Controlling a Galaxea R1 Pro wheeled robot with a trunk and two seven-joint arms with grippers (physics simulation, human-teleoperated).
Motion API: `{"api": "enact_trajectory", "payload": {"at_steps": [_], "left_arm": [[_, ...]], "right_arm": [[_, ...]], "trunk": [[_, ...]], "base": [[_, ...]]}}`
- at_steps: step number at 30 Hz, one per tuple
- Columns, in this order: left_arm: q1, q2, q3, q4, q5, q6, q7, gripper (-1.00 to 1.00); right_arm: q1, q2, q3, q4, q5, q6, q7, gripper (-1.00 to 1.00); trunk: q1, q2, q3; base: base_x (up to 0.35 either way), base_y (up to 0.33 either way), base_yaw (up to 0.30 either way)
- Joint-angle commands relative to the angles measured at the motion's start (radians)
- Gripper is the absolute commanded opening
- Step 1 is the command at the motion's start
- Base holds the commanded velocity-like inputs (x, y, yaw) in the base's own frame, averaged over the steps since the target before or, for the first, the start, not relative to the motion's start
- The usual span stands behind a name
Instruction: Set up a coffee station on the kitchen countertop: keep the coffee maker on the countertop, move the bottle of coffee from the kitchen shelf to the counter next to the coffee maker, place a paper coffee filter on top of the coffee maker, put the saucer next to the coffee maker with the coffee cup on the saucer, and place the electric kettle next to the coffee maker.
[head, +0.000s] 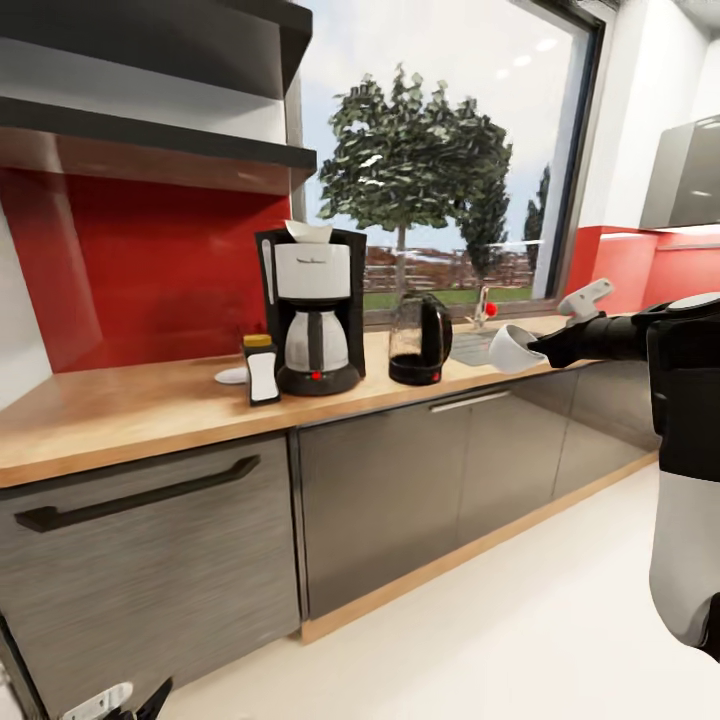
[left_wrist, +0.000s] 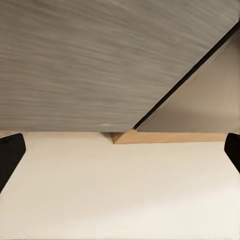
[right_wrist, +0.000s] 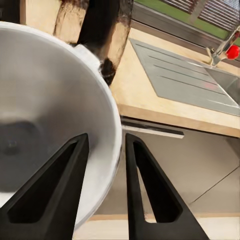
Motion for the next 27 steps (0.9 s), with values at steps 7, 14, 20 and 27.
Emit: {"api": "enact_trajectory", "payload": {"at_steps": [7, 14, 20, 27], "left_arm": [[0.000, 0.000, 0.000, 0.000, 0.008, 0.000, -0.004, 1.00], [0.000, 0.001, -0.002, 0.027, 0.008, -0.001, -0.005, 1.00], [0.000, 0.000, -0.002, 0.032, 0.008, -0.001, -0.005, 1.00], [0.000, 0.000, -0.002, 0.032, 0.008, -0.001, -0.005, 1.00]], "right_arm": [[-0.001, 0.000, 0.000, -0.001, 0.009, 0.007, 0.011, -1.00], [-0.001, 0.006, 0.000, -0.001, 0.008, 0.006, 0.012, -1.00], [-0.001, 0.006, 0.000, -0.001, 0.009, 0.007, 0.012, -1.00], [-0.001, 0.006, 0.000, -0.001, 0.009, 0.007, 0.012, -1.00]], "trunk": [[0.000, -0.001, -0.001], [0.000, -0.001, -0.001], [0.000, -0.001, -0.006], [0.000, -0.001, -0.016]], "base": [[-0.237, 0.236, 0.000], [-0.083, 0.285, 0.000], [-0.006, 0.258, 0.000], [-0.001, 0.042, 0.000]]}}
